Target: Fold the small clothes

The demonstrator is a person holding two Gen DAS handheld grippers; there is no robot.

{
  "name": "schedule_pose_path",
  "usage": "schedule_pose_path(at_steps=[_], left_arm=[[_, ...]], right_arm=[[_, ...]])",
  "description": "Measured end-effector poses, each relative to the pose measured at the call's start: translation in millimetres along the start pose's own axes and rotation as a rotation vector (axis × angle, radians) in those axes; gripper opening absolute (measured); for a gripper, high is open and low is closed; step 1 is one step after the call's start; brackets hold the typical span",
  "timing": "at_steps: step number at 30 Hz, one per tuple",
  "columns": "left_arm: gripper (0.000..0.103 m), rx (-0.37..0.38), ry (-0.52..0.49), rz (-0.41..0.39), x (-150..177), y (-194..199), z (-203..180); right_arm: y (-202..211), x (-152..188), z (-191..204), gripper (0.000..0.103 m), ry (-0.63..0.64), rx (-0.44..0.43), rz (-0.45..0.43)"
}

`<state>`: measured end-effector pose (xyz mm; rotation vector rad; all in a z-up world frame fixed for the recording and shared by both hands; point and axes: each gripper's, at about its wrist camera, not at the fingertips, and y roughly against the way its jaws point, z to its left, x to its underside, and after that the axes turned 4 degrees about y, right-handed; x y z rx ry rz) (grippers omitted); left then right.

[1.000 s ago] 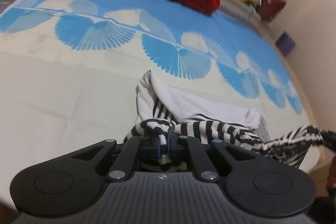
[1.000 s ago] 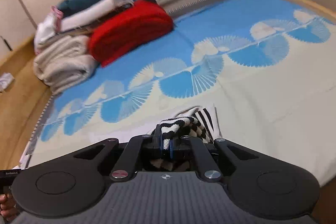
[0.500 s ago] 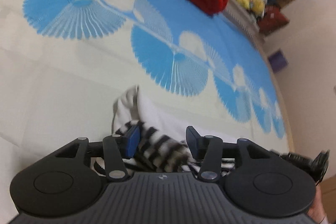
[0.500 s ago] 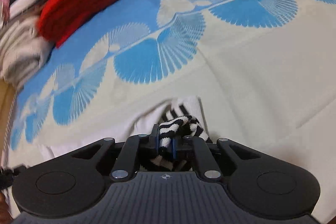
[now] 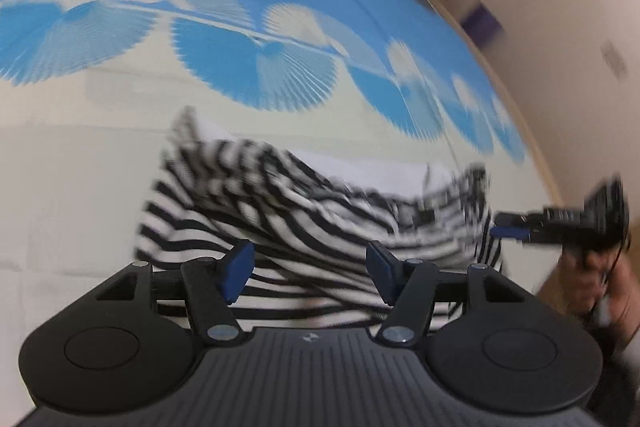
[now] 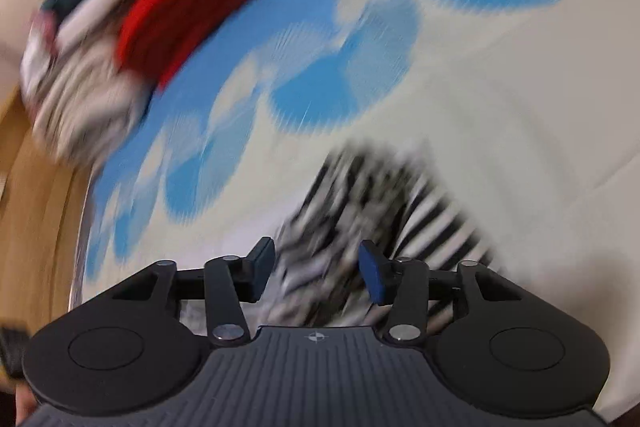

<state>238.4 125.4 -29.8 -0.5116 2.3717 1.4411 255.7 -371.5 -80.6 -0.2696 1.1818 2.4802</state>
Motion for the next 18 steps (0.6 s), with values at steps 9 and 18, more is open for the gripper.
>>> schedule_pose_path(at_steps=[9, 18], left_arm=[[0.030, -0.099, -0.135, 0.038, -1.2, -60.3, -28.1], [0.001, -0.138, 0.095, -0.333, -51.7, -25.1, 0.1]], right_arm=[[-50.3, 21.3, 50.8, 0.049, 0.307, 0.077, 0.151], [-9.2, -23.4, 76.0, 0.002, 0.288, -0.006, -0.384]])
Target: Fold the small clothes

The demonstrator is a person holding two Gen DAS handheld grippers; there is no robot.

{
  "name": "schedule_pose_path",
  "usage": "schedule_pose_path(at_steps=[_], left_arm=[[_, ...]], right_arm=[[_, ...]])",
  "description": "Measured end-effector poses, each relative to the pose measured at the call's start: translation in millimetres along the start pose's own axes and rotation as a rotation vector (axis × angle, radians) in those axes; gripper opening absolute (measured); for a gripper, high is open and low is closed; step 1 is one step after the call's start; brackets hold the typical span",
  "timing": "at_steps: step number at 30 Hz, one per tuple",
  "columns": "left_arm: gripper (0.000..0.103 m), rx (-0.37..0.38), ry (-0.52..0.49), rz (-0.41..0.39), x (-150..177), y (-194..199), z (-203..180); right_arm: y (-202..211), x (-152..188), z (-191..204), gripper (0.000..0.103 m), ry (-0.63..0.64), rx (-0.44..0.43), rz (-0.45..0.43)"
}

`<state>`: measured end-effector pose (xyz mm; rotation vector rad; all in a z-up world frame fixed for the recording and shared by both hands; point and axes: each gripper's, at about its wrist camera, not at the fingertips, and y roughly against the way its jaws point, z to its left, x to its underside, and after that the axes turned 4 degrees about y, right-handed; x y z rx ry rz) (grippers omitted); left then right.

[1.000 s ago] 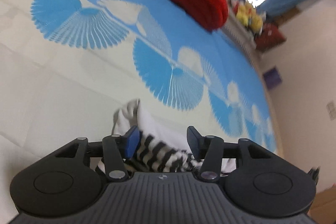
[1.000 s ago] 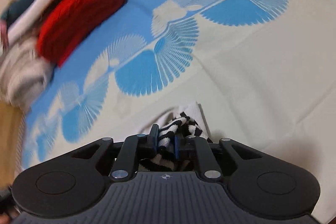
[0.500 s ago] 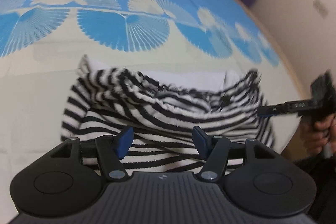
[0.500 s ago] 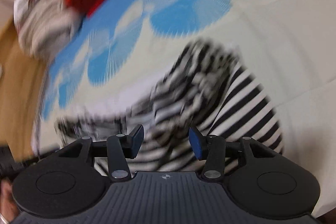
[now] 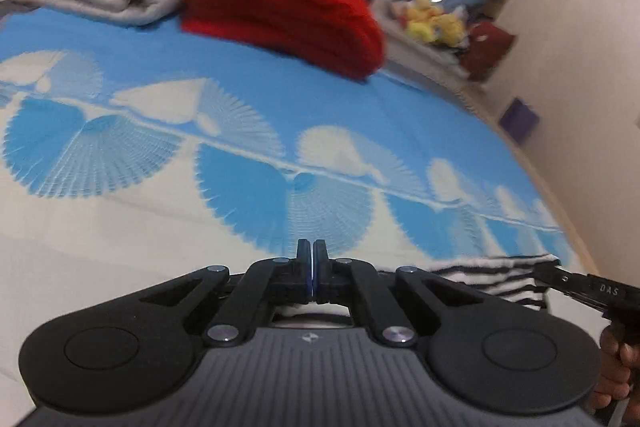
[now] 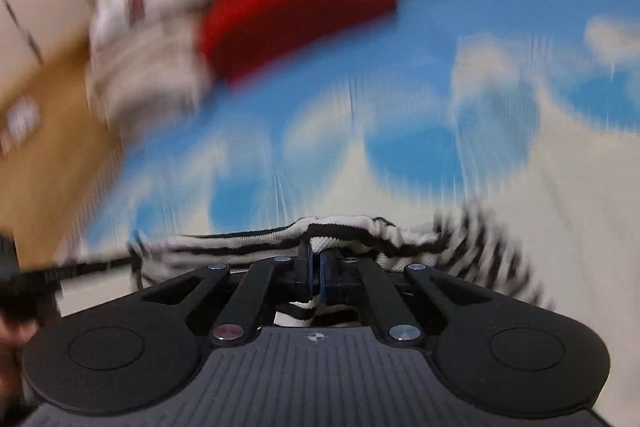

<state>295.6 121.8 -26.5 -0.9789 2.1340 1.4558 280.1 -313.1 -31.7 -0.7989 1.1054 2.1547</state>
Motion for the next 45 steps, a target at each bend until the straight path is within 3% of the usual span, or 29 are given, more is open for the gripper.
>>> schedule_pose_path(at_steps=[2, 4, 5, 6, 8, 9, 11, 14, 16, 18, 23, 24, 25, 27, 29, 30, 33, 36, 38, 41, 43, 45], left_arm=[[0.003, 0.022, 0.034, 0.136, 3.5, -19.1, 8.3], [0.006, -0.016, 0.008, 0.123, 1.8, -15.9, 9.8], [0.016, -0.020, 0.003, 0.096, -2.3, -9.8, 12.0], [0.032, -0.016, 0.018, 0.072, -7.1, -3.5, 16.4], [0.044, -0.023, 0.063, 0.047, -15.7, 3.0, 28.0], [0.044, -0.028, 0.073, 0.053, -17.1, 3.1, 32.3], [0.048, -0.041, 0.069, 0.103, -17.1, -4.4, 37.4], [0.057, -0.080, -0.010, 0.180, -10.8, -15.7, 32.5], [0.060, -0.106, -0.079, 0.212, -5.2, -26.0, 26.9], [0.061, -0.120, -0.133, 0.228, 1.4, -33.0, 21.7], [0.061, -0.182, -0.216, 0.242, 14.2, -51.1, 16.7], [0.056, -0.192, -0.229, 0.243, 15.7, -54.2, 16.3], [0.049, -0.200, -0.238, 0.241, 16.5, -55.7, 16.3], [0.003, -0.191, -0.244, 0.241, 15.3, -56.6, 17.2], [0.003, -0.227, -0.242, 0.154, 6.2, -44.6, 16.3], [0.003, -0.253, -0.229, 0.073, -1.6, -34.7, 17.0], [0.003, -0.240, -0.190, -0.071, -16.1, -16.5, 18.8], [0.003, -0.265, -0.237, -0.011, -10.4, -35.0, 15.2], [0.003, -0.316, -0.258, 0.074, -0.2, -56.1, 19.0], [0.005, -0.335, -0.226, 0.140, 10.9, -75.9, 32.1], [0.011, -0.329, -0.204, 0.167, 15.4, -82.1, 40.9], [0.023, -0.327, -0.195, 0.179, 17.0, -84.5, 44.1]], right_arm=[[-22.3, 1.0, 2.8, 0.002, 0.034, 0.072, 0.070], [-46.9, 6.8, 4.6, 0.004, 0.066, 0.117, 0.183], [-55.5, 9.5, 6.3, 0.006, 0.094, 0.146, 0.218], [-58.4, 10.7, 6.9, 0.007, 0.106, 0.157, 0.229], [-58.4, 7.1, 5.1, 0.019, 0.099, 0.152, 0.233], [-52.0, 2.7, 1.3, 0.025, 0.087, 0.161, 0.202], [-38.5, -5.8, -6.8, 0.028, 0.055, 0.170, 0.142], [-15.7, -11.9, -29.2, 0.031, -0.005, 0.180, 0.084], [-10.5, -12.1, -39.7, 0.041, 0.028, 0.226, 0.102], [-9.9, -8.3, -47.0, 0.044, 0.067, 0.249, 0.143], [-21.9, 6.1, -43.7, 0.054, 0.148, 0.203, 0.248], [-27.9, 9.6, -38.8, 0.054, 0.180, 0.204, 0.271], [-33.1, 12.6, -34.8, 0.054, 0.213, 0.215, 0.287], [-42.9, 15.6, -28.7, 0.051, 0.264, 0.240, 0.302], [-47.5, 13.5, -28.6, 0.015, 0.265, 0.255, 0.300], [-45.8, 8.5, -29.0, 0.006, 0.245, 0.276, 0.259], [-29.8, -10.9, -30.4, 0.005, 0.161, 0.295, 0.082], [-35.6, -13.7, -18.7, 0.005, 0.230, 0.379, 0.007], [-53.6, -7.0, -16.3, 0.005, 0.271, 0.421, 0.064], [-86.5, 8.0, -20.8, 0.006, 0.314, 0.457, 0.197], [-102.5, 16.9, -23.8, 0.006, 0.336, 0.466, 0.263], [-113.3, 23.4, -25.8, 0.008, 0.348, 0.487, 0.307]])
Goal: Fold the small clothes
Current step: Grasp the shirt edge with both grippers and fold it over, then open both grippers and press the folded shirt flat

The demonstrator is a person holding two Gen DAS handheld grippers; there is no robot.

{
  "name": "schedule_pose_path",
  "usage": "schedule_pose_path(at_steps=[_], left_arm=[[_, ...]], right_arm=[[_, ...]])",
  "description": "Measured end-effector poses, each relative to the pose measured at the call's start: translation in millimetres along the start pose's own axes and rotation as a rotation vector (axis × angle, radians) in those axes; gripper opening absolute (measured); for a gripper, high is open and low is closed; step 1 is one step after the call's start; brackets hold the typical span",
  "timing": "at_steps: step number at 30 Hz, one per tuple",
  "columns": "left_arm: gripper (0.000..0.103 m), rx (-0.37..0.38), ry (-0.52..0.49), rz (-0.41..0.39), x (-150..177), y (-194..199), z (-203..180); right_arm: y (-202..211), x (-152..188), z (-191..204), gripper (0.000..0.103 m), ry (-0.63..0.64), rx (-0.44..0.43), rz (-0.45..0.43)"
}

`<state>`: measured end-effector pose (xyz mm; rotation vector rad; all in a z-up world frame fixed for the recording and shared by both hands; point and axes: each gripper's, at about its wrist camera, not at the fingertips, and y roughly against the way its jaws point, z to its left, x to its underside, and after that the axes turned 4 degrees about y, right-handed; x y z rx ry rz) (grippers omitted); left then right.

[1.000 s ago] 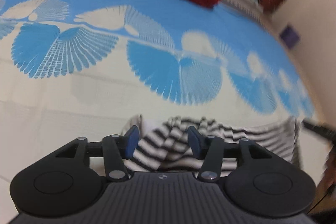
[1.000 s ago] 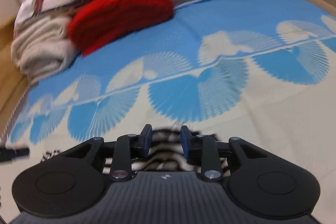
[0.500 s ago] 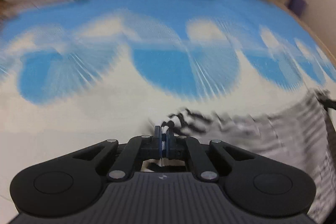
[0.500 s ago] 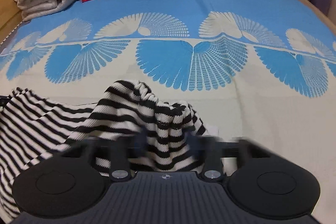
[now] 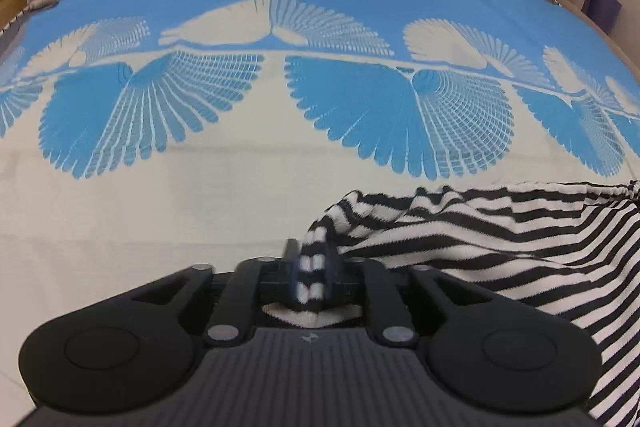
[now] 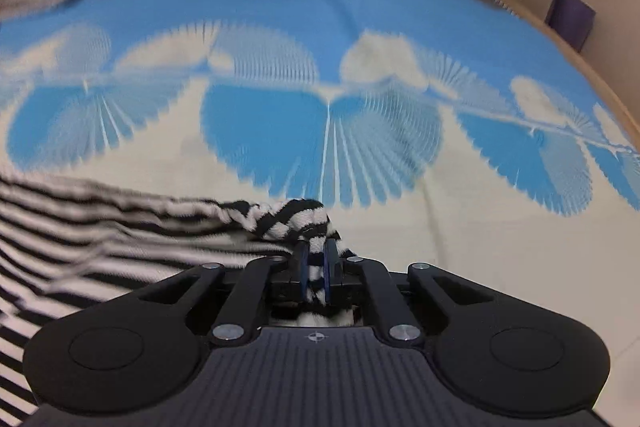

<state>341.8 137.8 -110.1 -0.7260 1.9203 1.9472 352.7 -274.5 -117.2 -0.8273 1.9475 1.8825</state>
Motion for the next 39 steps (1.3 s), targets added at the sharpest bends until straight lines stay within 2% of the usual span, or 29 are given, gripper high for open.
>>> schedule_pose_path(at_steps=[1, 3, 5, 7, 10, 13, 15, 17, 19, 22, 23, 24, 26, 29, 31, 32, 33, 35, 36, 37, 38, 39], left_arm=[[0.028, -0.007, 0.006, 0.002, -0.6, 1.2, 1.3], [0.044, -0.008, 0.042, 0.018, -4.4, 8.7, 4.8], [0.045, 0.046, 0.132, 0.039, -11.2, 28.1, 10.9], [0.050, 0.113, 0.198, 0.024, -15.0, 57.9, 17.8], [0.052, 0.117, 0.175, 0.012, -19.9, 105.5, 19.5], [0.052, 0.162, 0.148, -0.025, -6.4, 151.2, 25.9], [0.052, 0.208, 0.181, -0.006, 13.4, 167.0, 35.6], [0.052, 0.205, 0.207, 0.038, 39.1, 167.9, 42.2], [0.052, 0.156, 0.244, 0.095, 63.0, 155.1, 45.5], [0.051, 0.111, 0.297, 0.233, 92.0, 124.1, 45.8], [0.050, 0.083, 0.313, 0.250, 94.0, 118.5, 46.3], [0.051, 0.066, 0.310, 0.227, 92.9, 117.1, 44.9], [0.052, 0.033, 0.294, 0.225, 88.1, 109.4, 43.9], [0.051, 0.004, 0.323, 0.303, 97.3, 94.6, 44.3], [0.050, -0.001, 0.320, 0.323, 100.9, 91.1, 41.4], [0.045, -0.002, 0.295, 0.323, 102.3, 90.7, 37.5], [0.026, 0.000, 0.265, 0.324, 103.4, 90.5, 33.7], [0.005, 0.012, 0.212, 0.322, 105.1, 90.9, 29.2], [0.002, -0.008, 0.193, 0.299, 103.5, 94.7, 29.3], [0.002, -0.037, 0.174, 0.264, 101.5, 100.8, 28.8], [0.001, -0.048, 0.173, 0.217, 98.0, 108.8, 31.3], [0.001, -0.039, 0.189, 0.188, 96.2, 116.0, 33.9]], right_arm=[[-1.9, 1.3, 1.1, 0.010, -0.003, -0.002, 0.010], [-0.3, 0.4, 2.1, 0.013, -0.005, 0.002, 0.011], [7.0, -2.8, -3.2, 0.019, -0.044, -0.002, 0.004], [23.1, -4.3, -18.4, 0.026, -0.137, -0.052, -0.021], [56.5, -2.8, -43.2, 0.034, -0.219, -0.111, -0.068], [88.3, 8.8, -68.7, 0.038, -0.294, -0.155, -0.039], [105.9, 25.1, -79.9, 0.040, -0.327, -0.210, -0.014], [120.5, 46.2, -84.8, 0.043, -0.316, -0.250, 0.016], [128.0, 70.1, -85.6, 0.044, -0.294, -0.264, 0.054], [117.8, 103.9, -88.6, 0.044, -0.341, -0.281, 0.138], [113.3, 110.2, -88.6, 0.044, -0.364, -0.288, 0.173], [113.0, 114.5, -88.2, 0.044, -0.383, -0.297, 0.186], [109.8, 118.7, -85.6, 0.043, -0.392, -0.303, 0.187], [100.3, 123.6, -76.1, 0.043, -0.340, -0.258, 0.239], [96.0, 125.9, -74.9, 0.043, -0.325, -0.220, 0.256], [93.7, 127.0, -77.6, 0.043, -0.331, -0.209, 0.265], [91.5, 128.6, -77.7, 0.043, -0.337, -0.200, 0.273], [88.3, 130.5, -79.0, 0.043, -0.331, -0.196, 0.278], [88.1, 131.7, -77.3, 0.039, -0.324, -0.201, 0.277], [88.7, 132.3, -77.2, 0.022, -0.319, -0.210, 0.273], [88.9, 132.3, -77.3, 0.013, -0.317, -0.208, 0.263], [93.0, 131.5, -79.5, 0.008, -0.327, -0.207, 0.245]])
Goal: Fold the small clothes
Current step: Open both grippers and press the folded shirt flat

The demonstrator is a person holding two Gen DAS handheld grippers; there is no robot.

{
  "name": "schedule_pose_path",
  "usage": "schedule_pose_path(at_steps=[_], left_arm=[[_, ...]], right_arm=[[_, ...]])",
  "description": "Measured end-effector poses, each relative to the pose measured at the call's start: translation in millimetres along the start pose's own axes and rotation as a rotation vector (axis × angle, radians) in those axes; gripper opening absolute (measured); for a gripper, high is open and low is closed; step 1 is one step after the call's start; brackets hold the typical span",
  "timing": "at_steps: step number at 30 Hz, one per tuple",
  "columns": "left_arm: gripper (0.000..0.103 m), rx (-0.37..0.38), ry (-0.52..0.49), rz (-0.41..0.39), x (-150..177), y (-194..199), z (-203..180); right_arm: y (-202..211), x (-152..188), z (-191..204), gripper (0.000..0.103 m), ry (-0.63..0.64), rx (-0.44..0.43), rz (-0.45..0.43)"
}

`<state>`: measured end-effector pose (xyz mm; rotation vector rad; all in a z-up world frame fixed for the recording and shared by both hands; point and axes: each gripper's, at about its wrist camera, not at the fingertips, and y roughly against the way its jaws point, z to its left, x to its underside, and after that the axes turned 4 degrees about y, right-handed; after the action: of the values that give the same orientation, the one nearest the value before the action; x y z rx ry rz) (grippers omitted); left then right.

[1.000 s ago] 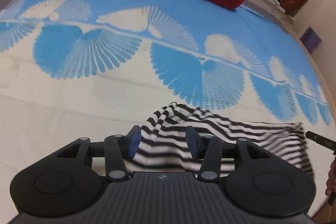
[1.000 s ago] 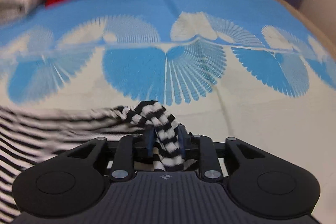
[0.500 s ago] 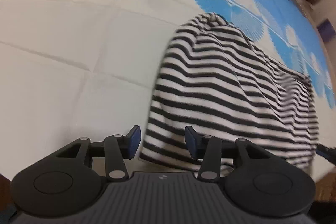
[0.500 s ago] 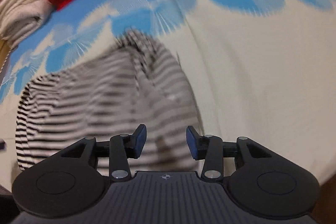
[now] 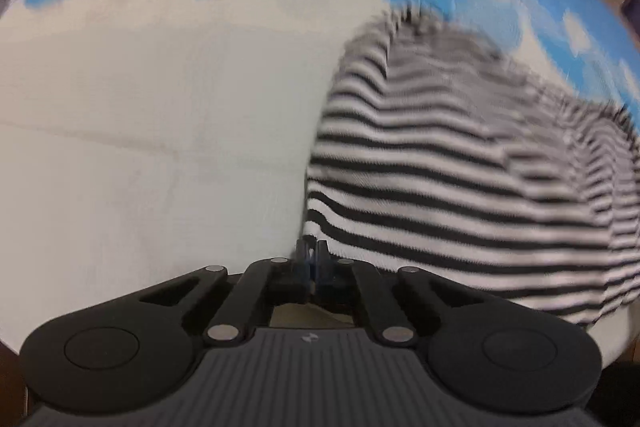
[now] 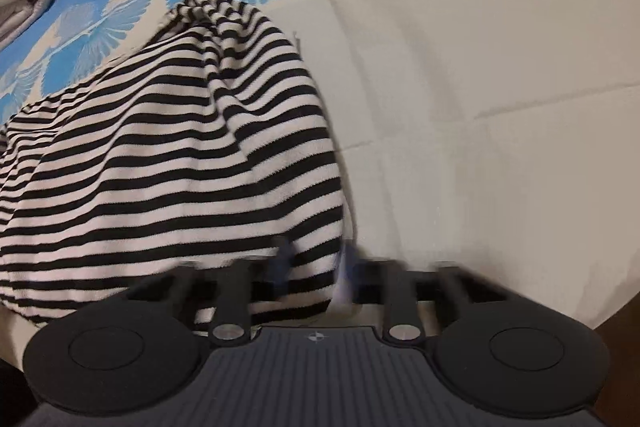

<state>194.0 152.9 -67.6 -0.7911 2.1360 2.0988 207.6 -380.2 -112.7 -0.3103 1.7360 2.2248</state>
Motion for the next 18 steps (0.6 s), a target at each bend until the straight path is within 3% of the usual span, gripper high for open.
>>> schedule_pose_path(at_steps=[3, 7, 8, 10, 14, 16, 18], left_arm=[[0.001, -0.026, 0.024, 0.026, 1.2, 0.0, 7.0], [0.002, -0.097, -0.043, 0.086, 9.2, -6.8, -0.3], [0.002, -0.149, -0.054, 0.069, 8.5, -5.2, -1.9], [0.004, -0.167, -0.060, 0.000, 5.4, 5.6, -2.8], [0.018, -0.001, -0.067, -0.154, 1.0, 37.3, -16.4], [0.023, 0.063, -0.093, -0.177, 2.9, 43.8, -25.8], [0.026, 0.132, -0.119, -0.152, 5.3, 40.3, -38.3]], right_arm=[[14.4, -1.3, -14.2, 0.007, -0.091, -0.028, -0.064], [6.4, 2.7, -14.3, 0.007, -0.084, 0.026, -0.016], [3.2, 4.1, -9.0, 0.007, -0.049, 0.051, -0.003], [-0.5, 4.8, -2.4, 0.007, -0.013, 0.087, 0.005], [8.2, 2.6, 6.9, 0.014, 0.037, 0.173, -0.061], [17.6, -0.3, 9.3, 0.023, 0.048, 0.205, -0.135], [27.4, -1.5, 11.3, 0.023, 0.053, 0.168, -0.195]])
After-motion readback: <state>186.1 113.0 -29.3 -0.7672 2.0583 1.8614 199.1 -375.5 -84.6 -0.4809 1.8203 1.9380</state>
